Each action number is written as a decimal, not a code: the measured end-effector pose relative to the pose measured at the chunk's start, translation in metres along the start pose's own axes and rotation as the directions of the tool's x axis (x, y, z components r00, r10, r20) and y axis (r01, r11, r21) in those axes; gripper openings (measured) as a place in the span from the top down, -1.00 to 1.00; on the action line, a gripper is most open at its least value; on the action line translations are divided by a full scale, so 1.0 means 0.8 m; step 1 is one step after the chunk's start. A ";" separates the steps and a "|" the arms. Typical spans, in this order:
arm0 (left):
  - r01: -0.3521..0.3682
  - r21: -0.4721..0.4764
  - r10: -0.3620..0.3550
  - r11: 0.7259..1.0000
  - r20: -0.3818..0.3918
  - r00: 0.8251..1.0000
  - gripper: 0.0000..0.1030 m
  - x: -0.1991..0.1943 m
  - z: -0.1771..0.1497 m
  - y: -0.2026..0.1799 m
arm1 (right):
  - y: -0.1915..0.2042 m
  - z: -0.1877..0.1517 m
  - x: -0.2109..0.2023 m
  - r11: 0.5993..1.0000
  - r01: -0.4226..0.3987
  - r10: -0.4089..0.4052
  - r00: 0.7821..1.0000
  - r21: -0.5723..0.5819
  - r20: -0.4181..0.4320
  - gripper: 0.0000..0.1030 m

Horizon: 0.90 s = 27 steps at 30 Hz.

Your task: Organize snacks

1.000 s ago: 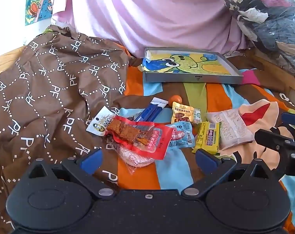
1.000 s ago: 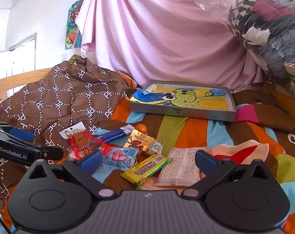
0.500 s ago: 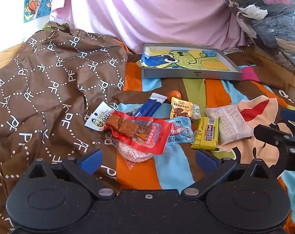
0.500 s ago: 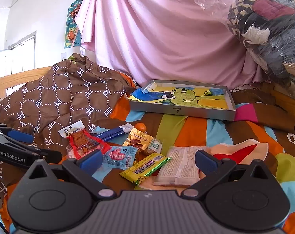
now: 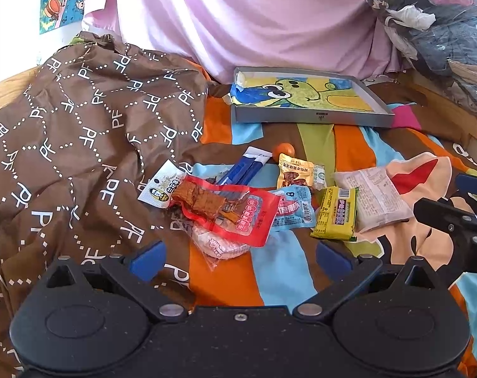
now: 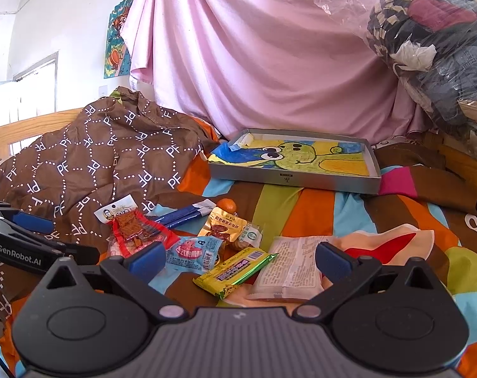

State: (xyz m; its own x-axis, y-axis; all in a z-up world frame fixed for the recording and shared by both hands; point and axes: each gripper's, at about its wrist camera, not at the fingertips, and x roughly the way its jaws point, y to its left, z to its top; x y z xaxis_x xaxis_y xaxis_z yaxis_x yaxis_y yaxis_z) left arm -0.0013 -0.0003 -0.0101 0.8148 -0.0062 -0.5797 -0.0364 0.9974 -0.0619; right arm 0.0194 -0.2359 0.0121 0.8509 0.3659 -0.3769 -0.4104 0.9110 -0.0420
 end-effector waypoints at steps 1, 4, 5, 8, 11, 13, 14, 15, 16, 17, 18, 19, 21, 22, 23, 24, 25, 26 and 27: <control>0.000 0.000 0.000 1.000 -0.001 1.000 -0.96 0.000 0.000 0.000 | 0.000 0.000 0.000 1.000 -0.001 0.001 1.000 -0.001 -0.001 -1.00; 0.000 -0.001 0.000 1.000 -0.001 1.000 -0.96 0.000 0.000 0.000 | 0.000 -0.001 0.001 1.000 -0.002 0.002 1.000 -0.002 -0.003 -1.00; 0.000 -0.001 0.000 1.000 -0.003 1.000 -0.96 0.001 0.000 -0.001 | 0.000 0.000 0.001 1.000 -0.002 0.002 1.000 -0.001 -0.003 -1.00; 0.000 -0.002 0.000 1.000 -0.006 1.000 -0.96 0.001 -0.001 -0.001 | 0.000 0.000 0.001 1.000 0.001 -0.001 1.000 -0.002 -0.002 -1.00; 0.000 -0.001 0.000 1.000 -0.013 1.000 -0.96 0.003 -0.001 -0.001 | -0.001 -0.001 0.003 1.000 0.003 -0.003 1.000 0.001 -0.004 -1.00; 0.000 -0.004 -0.001 1.000 -0.019 1.000 -0.96 0.005 -0.001 0.000 | -0.002 -0.002 0.004 1.000 0.004 -0.004 1.000 0.002 -0.006 -1.00; 0.001 -0.005 -0.001 1.000 -0.021 1.000 -0.96 0.006 -0.001 0.000 | -0.002 -0.002 0.004 1.000 0.004 -0.004 1.000 0.003 -0.008 -1.00; 0.000 -0.005 0.000 1.000 -0.023 1.000 -0.96 0.007 -0.001 0.000 | -0.002 -0.003 0.005 1.000 0.003 -0.003 1.000 0.003 -0.011 -1.00; -0.001 -0.005 0.001 1.000 -0.025 1.000 -0.96 0.008 -0.001 0.000 | -0.002 -0.003 0.006 1.000 0.003 -0.003 1.000 0.003 -0.012 -1.00; -0.001 -0.005 0.001 1.000 -0.027 1.000 -0.96 0.009 -0.001 0.000 | -0.002 -0.003 0.006 1.000 0.002 -0.002 1.000 0.003 -0.014 -1.00; -0.001 -0.006 0.001 1.000 -0.029 1.000 -0.96 0.009 -0.001 0.000 | -0.002 -0.004 0.007 1.000 0.001 -0.001 1.000 0.003 -0.016 -1.00; -0.001 -0.007 0.001 1.000 -0.031 1.000 -0.96 0.010 -0.002 0.001 | -0.002 -0.005 0.008 1.000 0.001 -0.001 1.000 0.002 -0.017 -1.00; -0.001 -0.006 0.001 1.000 -0.036 0.999 -0.96 0.012 -0.002 0.001 | -0.003 -0.005 0.009 1.000 -0.002 0.002 1.000 0.000 -0.022 -1.00; -0.002 -0.005 0.001 1.000 -0.040 0.999 -0.96 0.013 -0.003 0.001 | -0.003 -0.006 0.011 1.000 -0.004 0.004 1.000 -0.002 -0.028 -1.00; -0.004 -0.004 0.004 1.000 -0.046 0.999 -0.96 0.015 -0.003 0.001 | -0.003 -0.006 0.012 1.000 -0.008 0.008 0.999 -0.002 -0.034 -1.00; -0.008 -0.002 0.008 1.000 -0.054 0.999 -0.96 0.017 -0.004 0.002 | -0.004 -0.008 0.014 1.000 -0.019 0.018 0.999 -0.003 -0.041 -1.00; -0.014 0.004 0.014 1.000 -0.065 0.998 -0.96 0.019 -0.004 0.002 | -0.006 -0.010 0.019 0.999 -0.048 0.048 0.997 -0.005 -0.061 -1.00; -0.020 0.016 0.021 1.000 -0.073 0.997 -0.96 0.022 -0.005 0.003 | -0.006 -0.011 0.022 0.998 -0.065 0.064 0.995 -0.012 -0.077 -1.00; -0.025 0.034 0.027 0.999 -0.078 0.997 -0.96 0.025 -0.005 0.004 | -0.006 -0.014 0.025 0.997 -0.079 0.077 0.993 -0.020 -0.094 -1.00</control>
State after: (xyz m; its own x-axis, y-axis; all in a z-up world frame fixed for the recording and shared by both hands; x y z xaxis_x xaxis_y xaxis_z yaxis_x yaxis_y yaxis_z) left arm 0.0124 0.0022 -0.0251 0.7657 0.0155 -0.6430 -0.0370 0.9991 -0.0199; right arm 0.0346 -0.2356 -0.0054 0.7822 0.4157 -0.4641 -0.4830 0.8751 -0.0301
